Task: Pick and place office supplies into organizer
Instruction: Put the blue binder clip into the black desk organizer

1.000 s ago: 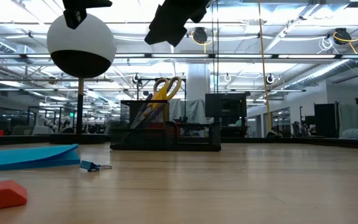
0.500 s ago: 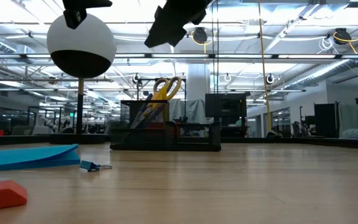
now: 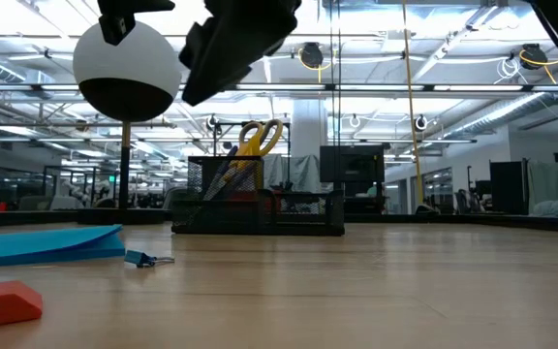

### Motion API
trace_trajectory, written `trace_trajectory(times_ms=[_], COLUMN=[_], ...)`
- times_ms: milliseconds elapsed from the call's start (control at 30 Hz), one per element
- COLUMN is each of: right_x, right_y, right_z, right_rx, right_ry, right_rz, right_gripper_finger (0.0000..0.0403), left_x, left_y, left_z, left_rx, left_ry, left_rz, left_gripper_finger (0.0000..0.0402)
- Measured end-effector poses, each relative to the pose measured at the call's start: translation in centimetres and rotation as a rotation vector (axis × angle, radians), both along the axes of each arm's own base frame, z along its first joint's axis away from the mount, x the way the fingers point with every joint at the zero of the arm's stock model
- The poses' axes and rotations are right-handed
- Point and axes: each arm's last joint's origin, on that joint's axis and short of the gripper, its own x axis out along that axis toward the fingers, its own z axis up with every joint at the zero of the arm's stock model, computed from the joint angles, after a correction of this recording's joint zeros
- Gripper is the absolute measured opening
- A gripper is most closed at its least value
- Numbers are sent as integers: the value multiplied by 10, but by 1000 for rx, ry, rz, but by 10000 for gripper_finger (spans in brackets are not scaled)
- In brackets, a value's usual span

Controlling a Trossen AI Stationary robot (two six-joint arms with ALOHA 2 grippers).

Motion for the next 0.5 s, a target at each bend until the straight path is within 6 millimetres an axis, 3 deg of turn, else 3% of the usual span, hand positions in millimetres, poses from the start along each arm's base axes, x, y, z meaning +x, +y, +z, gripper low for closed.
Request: trace_trajectory(times_ms=[233, 500], right_x=[4, 5], right_y=[19, 26], right_z=[-20, -25], right_rx=[-54, -163], right_ry=[12, -31], right_rz=[89, 119], right_gripper_finger=[126, 126], left_x=[0, 0], left_y=[0, 0], left_z=[0, 0], left_rx=[0, 0], left_ry=[0, -1], left_rz=[0, 0], left_gripper_finger=[115, 115])
